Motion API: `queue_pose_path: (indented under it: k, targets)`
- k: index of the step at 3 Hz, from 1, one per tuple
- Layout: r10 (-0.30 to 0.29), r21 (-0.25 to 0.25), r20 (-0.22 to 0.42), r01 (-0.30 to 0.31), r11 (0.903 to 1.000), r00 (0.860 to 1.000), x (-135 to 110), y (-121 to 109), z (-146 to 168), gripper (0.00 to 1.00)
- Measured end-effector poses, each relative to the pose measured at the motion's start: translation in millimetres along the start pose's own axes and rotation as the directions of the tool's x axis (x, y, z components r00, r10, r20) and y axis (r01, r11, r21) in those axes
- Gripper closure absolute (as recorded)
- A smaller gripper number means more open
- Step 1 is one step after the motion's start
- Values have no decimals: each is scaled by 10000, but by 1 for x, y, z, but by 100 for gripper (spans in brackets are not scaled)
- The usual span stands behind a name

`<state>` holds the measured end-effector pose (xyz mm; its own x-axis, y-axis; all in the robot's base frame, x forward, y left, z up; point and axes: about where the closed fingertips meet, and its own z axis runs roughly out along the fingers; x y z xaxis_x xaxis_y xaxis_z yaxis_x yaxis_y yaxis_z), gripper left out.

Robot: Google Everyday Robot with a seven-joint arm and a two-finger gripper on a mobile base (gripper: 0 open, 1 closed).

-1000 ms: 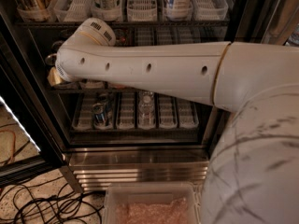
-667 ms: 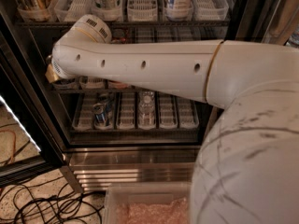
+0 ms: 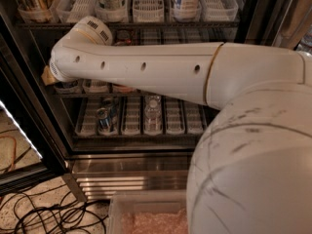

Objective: Pick pepsi can from middle shelf of fridge

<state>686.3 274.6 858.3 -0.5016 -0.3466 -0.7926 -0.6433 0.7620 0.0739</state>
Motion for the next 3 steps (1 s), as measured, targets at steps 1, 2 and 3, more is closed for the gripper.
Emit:
queue_pose_path:
  k: [1,2,3]
  targets:
    - [134,-56,169,-133,9999,9998,-3,-4,4,27]
    - [279,13,357,-280,9996,9990,-8,-13,9,28]
    - [283,98,511,-289,9995,9983,-15,-17,13,30]
